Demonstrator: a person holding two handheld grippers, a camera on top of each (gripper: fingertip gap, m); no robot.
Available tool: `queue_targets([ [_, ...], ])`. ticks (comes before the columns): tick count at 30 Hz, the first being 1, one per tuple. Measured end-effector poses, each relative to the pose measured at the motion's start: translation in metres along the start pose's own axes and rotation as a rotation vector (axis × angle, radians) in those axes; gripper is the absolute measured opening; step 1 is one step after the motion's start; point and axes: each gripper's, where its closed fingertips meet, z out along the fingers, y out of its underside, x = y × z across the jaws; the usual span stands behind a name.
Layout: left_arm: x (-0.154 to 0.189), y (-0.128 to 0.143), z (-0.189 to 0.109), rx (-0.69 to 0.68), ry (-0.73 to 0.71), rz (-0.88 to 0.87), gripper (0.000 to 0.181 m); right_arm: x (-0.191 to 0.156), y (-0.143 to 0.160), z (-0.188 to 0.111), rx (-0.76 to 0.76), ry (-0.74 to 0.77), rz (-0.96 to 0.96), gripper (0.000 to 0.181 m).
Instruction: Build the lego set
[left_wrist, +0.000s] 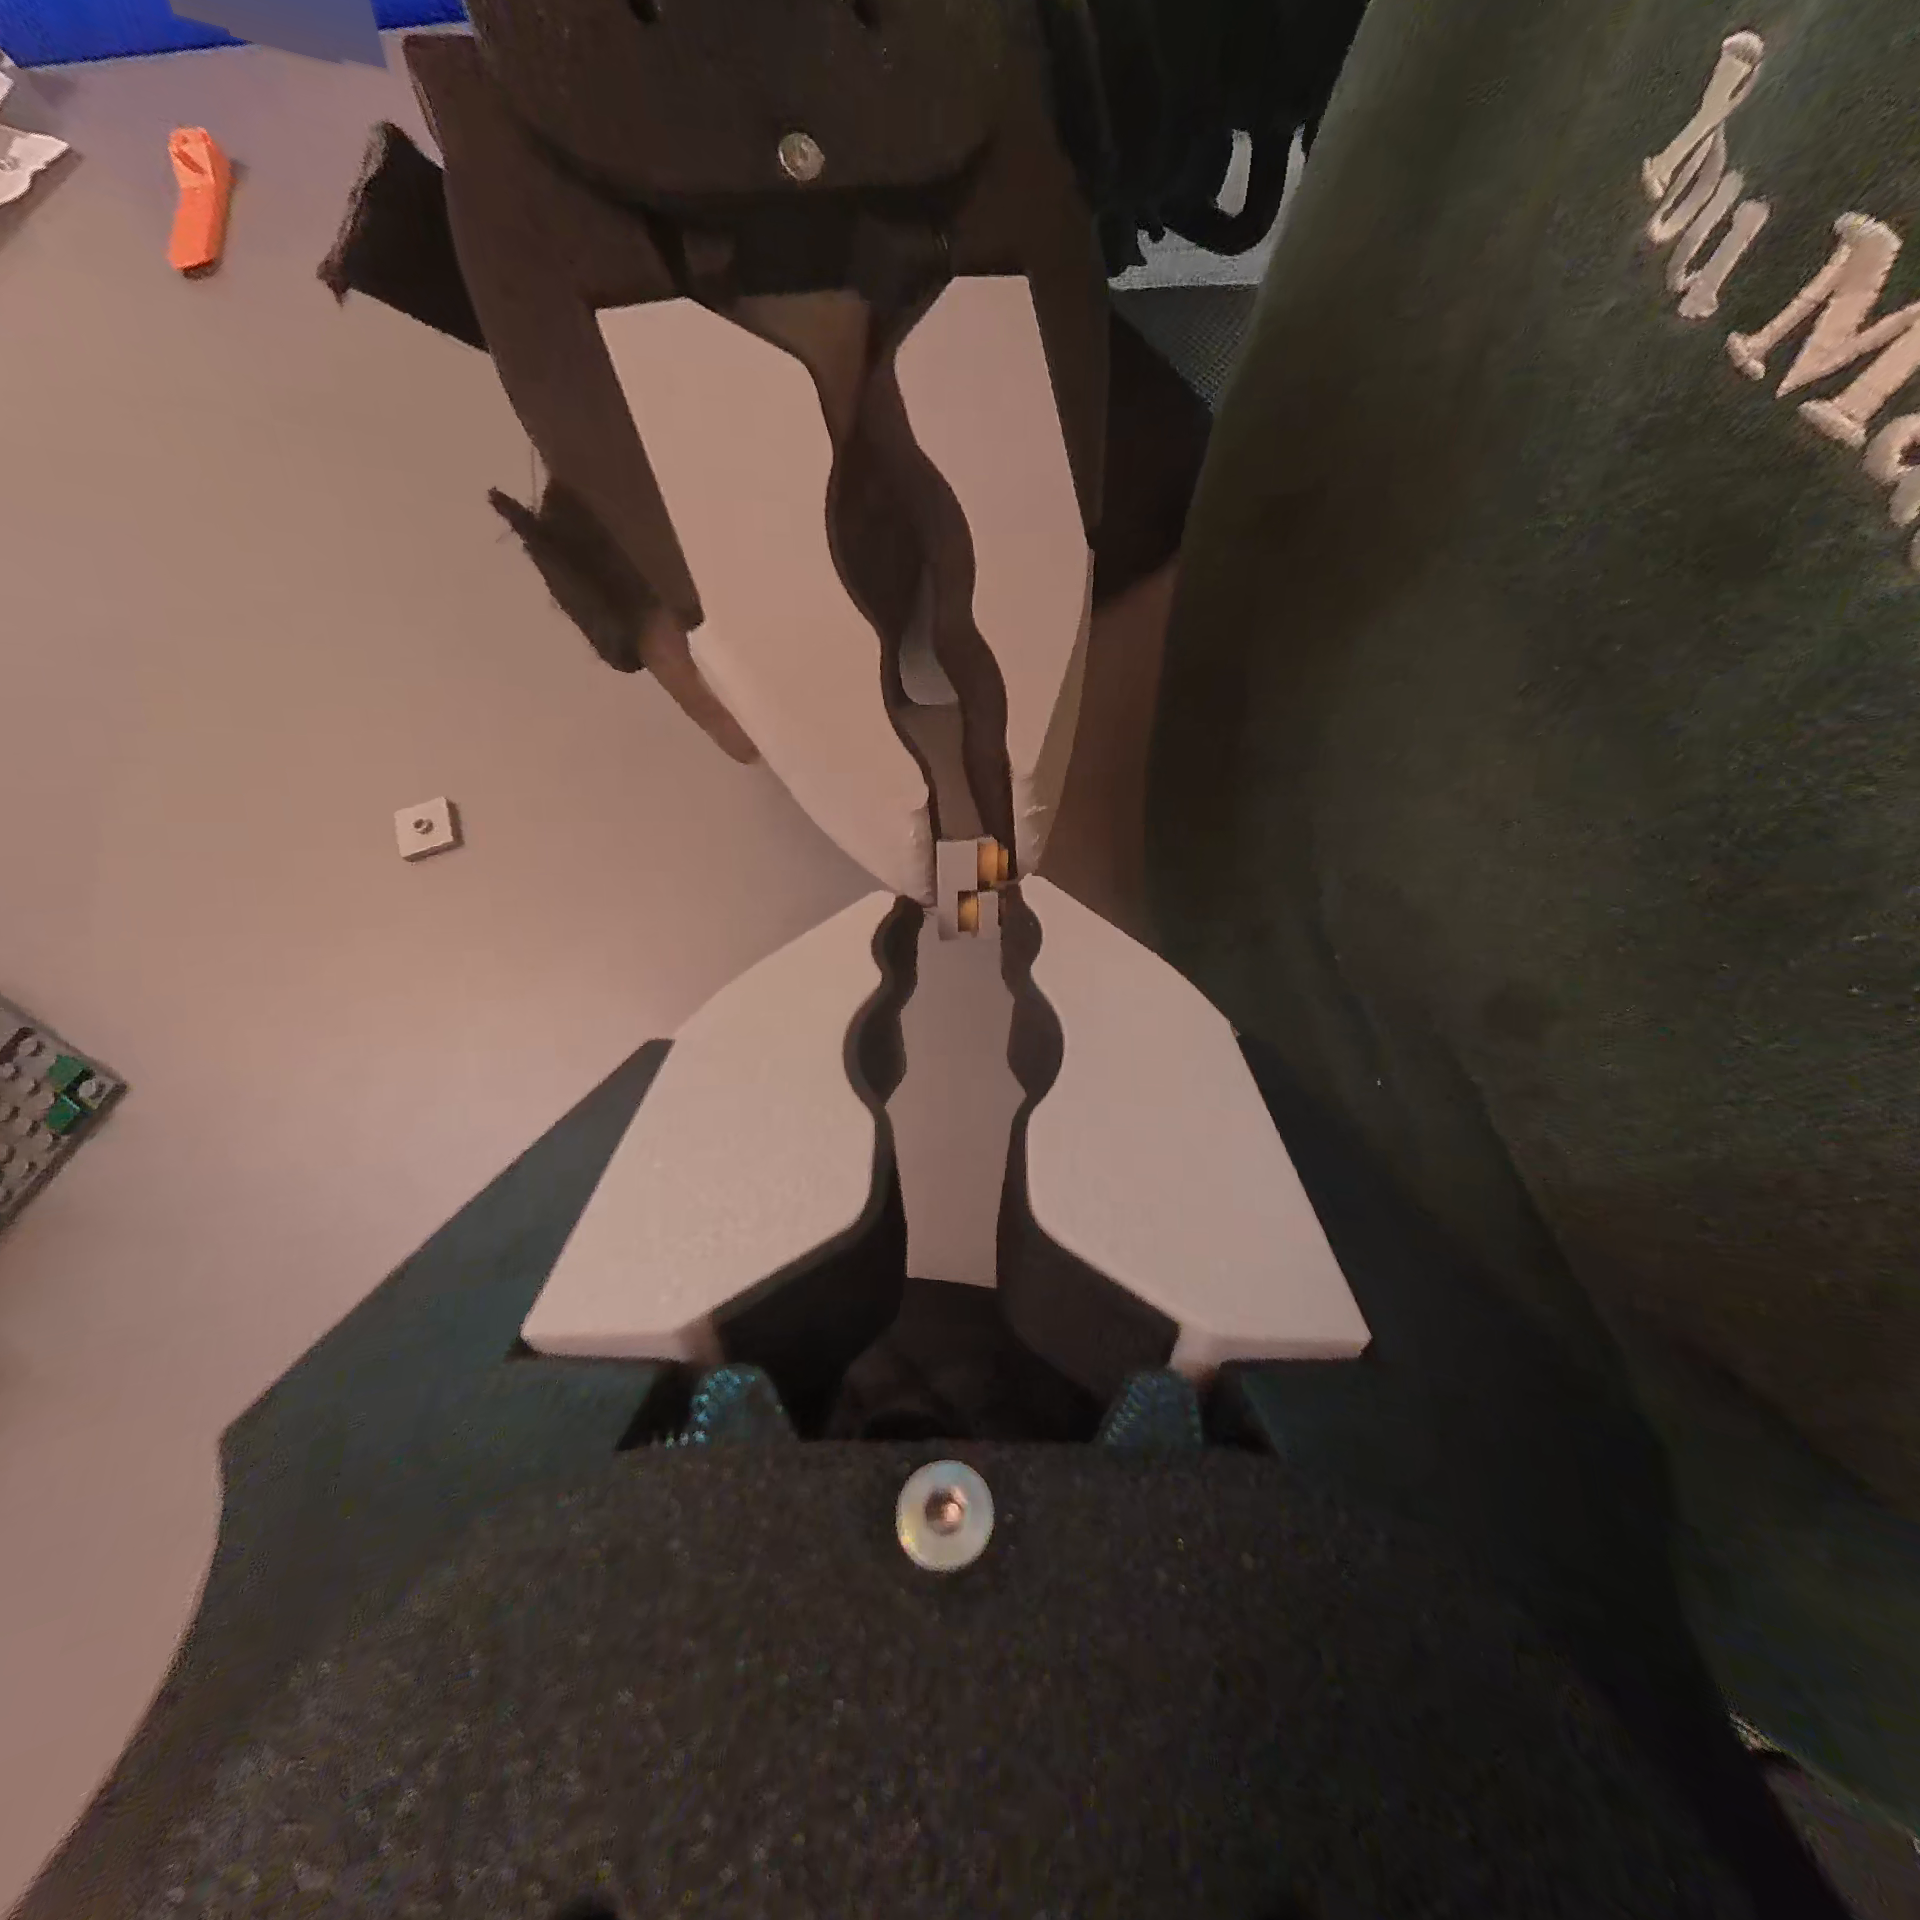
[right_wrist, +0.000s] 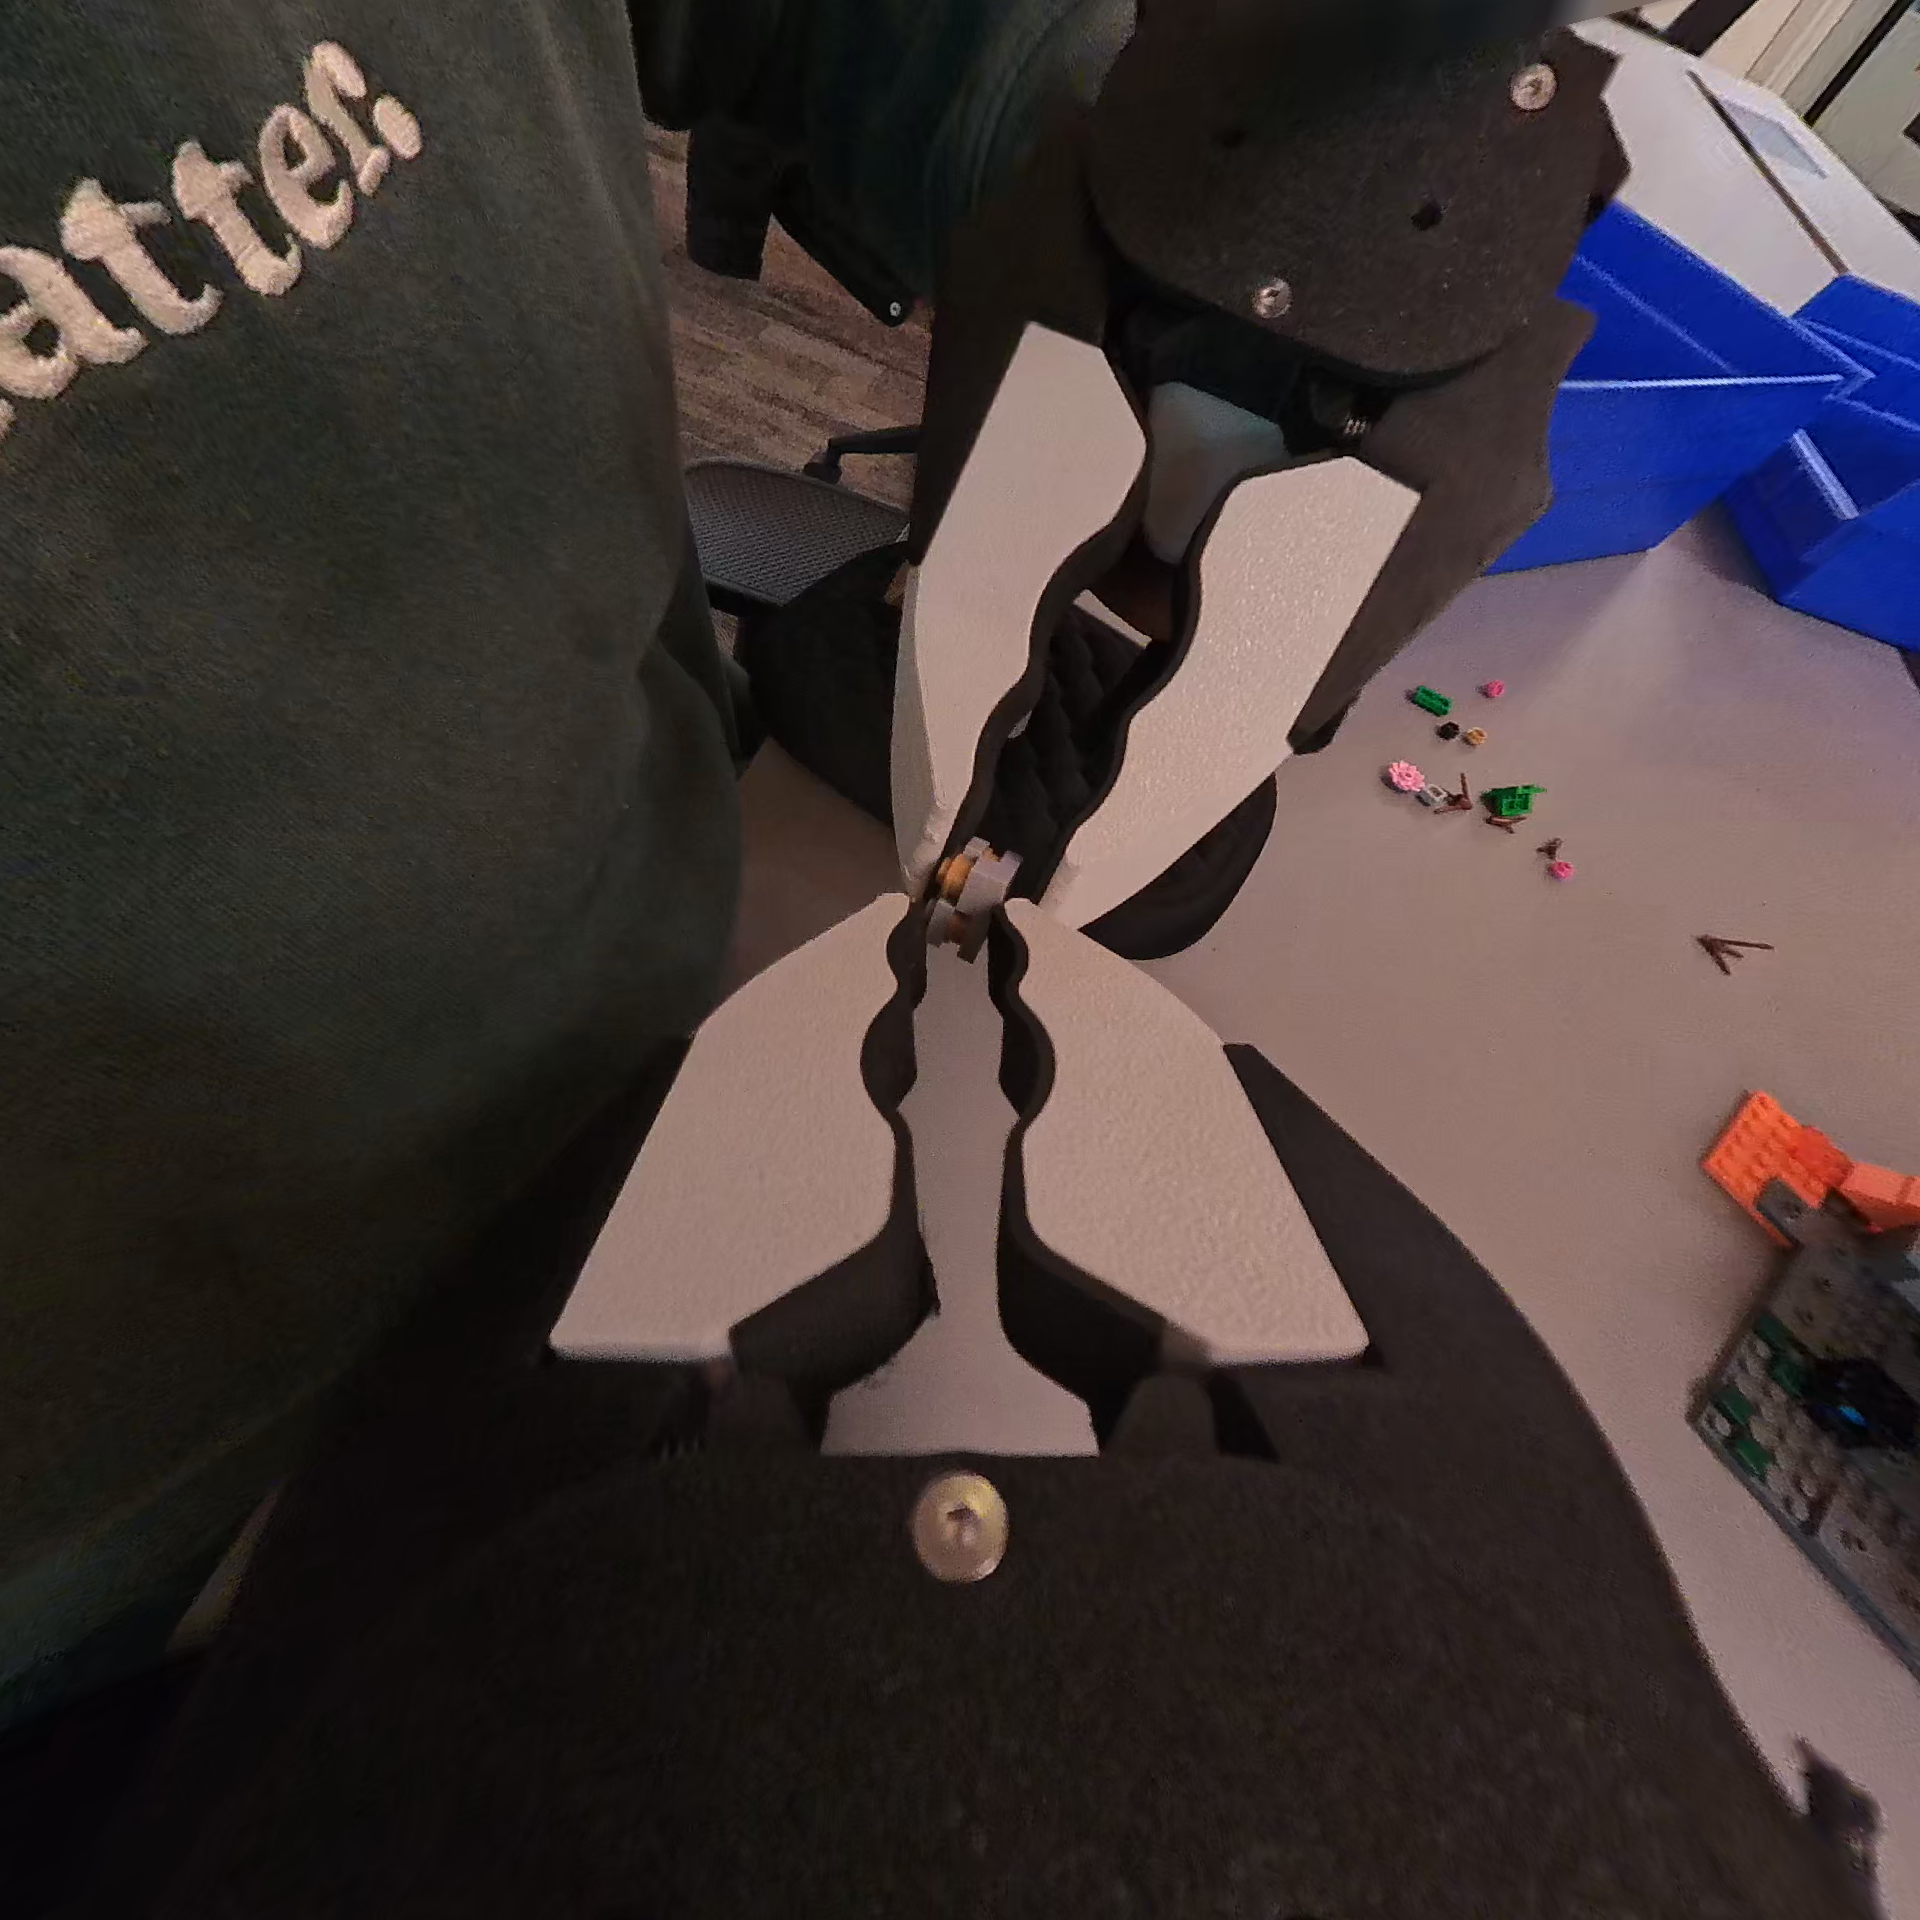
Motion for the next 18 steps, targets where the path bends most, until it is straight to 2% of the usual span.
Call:
queue_targets([
  [1,0.001,0.001,0.001,-0.002,0.007,0.001,0.016,-0.001,0.001,0.001,-0.004,-0.007,-0.007,0.011],
  [6,0.007,0.006,0.005,0.010,0.052,-0.026,0.012,-0.006,0.005,0.003,-0.008,-0.039,-0.005,0.011],
  [11,0.003,0.008,0.010,0.017,0.021,-0.044,0.012,-0.004,0.012,0.002,-0.011,-0.047,0.026,0.011],
  [18,-0.012,0.008,0.009,0.020,-0.075,-0.052,0.014,0.010,0.018,-0.003,0.028,0.037,0.060,0.011],
])
